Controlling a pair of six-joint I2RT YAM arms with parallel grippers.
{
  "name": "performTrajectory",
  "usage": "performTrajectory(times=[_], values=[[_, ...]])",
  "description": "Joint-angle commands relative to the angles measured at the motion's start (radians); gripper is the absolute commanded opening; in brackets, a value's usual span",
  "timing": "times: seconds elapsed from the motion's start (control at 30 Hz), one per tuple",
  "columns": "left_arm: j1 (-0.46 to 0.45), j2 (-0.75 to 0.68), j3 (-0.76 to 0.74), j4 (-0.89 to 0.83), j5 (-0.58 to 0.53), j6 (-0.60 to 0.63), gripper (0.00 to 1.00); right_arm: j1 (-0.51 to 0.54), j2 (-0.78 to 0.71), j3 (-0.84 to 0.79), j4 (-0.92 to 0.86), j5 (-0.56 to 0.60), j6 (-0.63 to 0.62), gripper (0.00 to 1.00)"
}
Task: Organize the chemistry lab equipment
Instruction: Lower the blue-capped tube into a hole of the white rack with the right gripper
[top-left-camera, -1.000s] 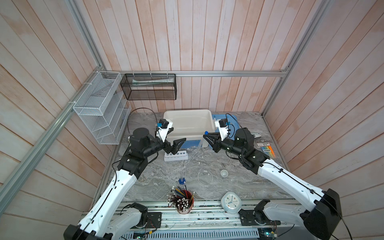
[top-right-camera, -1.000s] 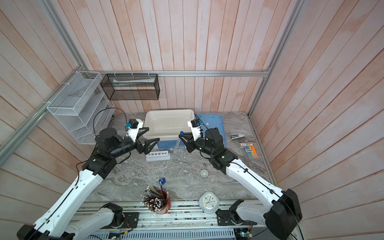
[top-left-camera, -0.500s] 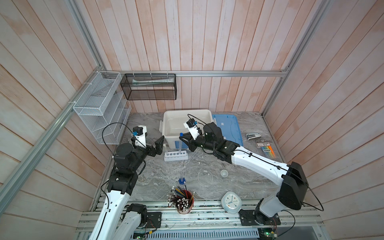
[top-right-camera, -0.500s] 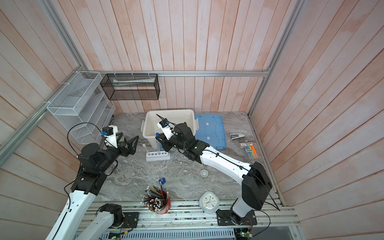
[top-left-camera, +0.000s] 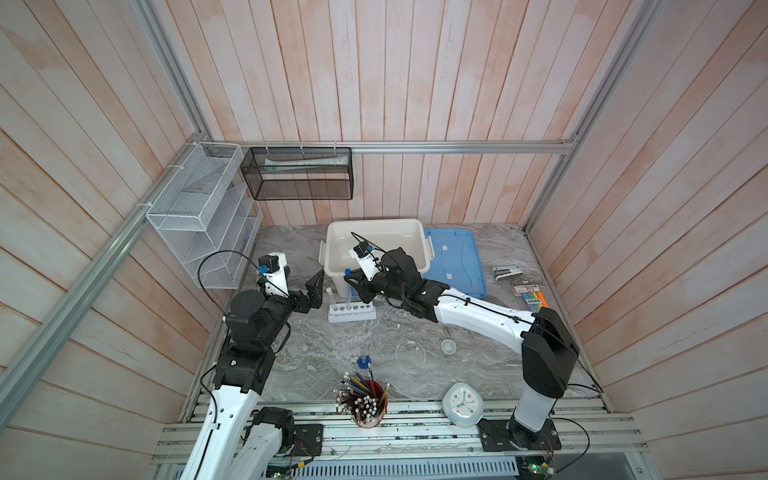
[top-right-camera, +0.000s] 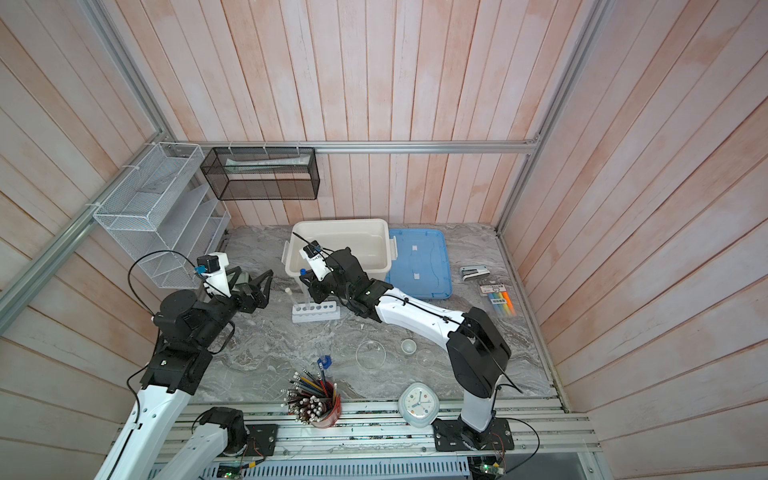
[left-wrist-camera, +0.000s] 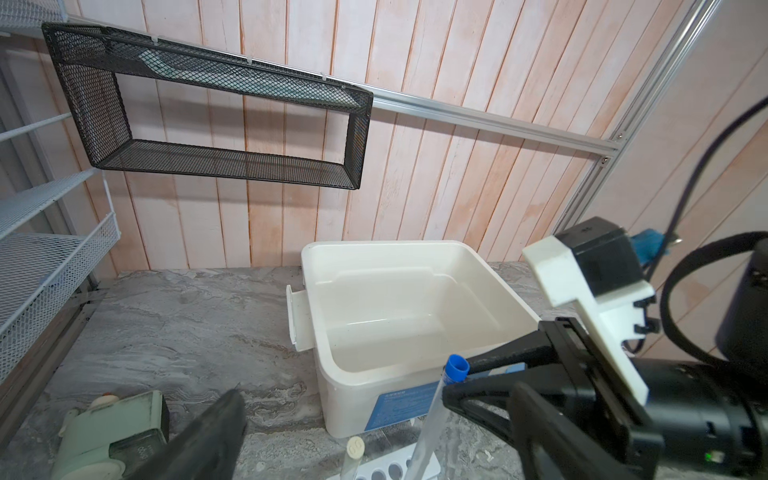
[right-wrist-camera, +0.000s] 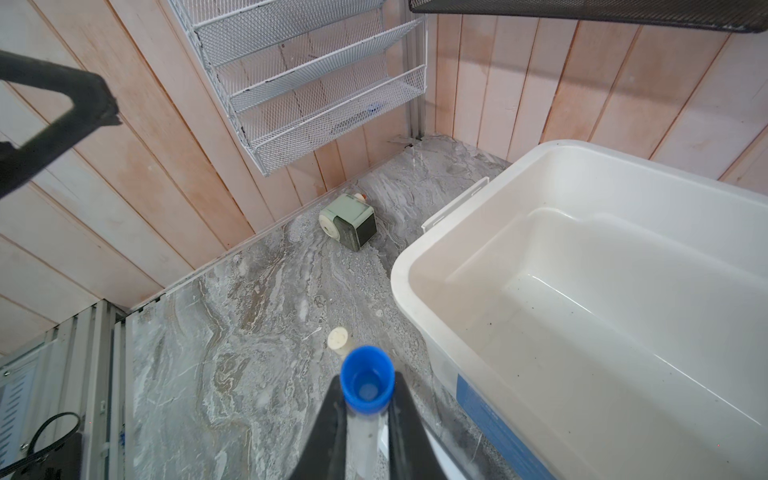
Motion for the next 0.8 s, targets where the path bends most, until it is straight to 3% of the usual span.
performTrajectory(times=[0.0, 0.77], values=[[0.005, -0.013, -0.045, 0.079, 0.060, -0.076, 1.00, 0.008, 0.029, 0.034, 0.064, 0.044, 0.037, 0.12], [0.007, -0.015, -0.061, 0.092, 0.087, -0.071, 1.00, 0.016, 0.117, 0.004, 0.186, 0.046, 0.080, 0.12]])
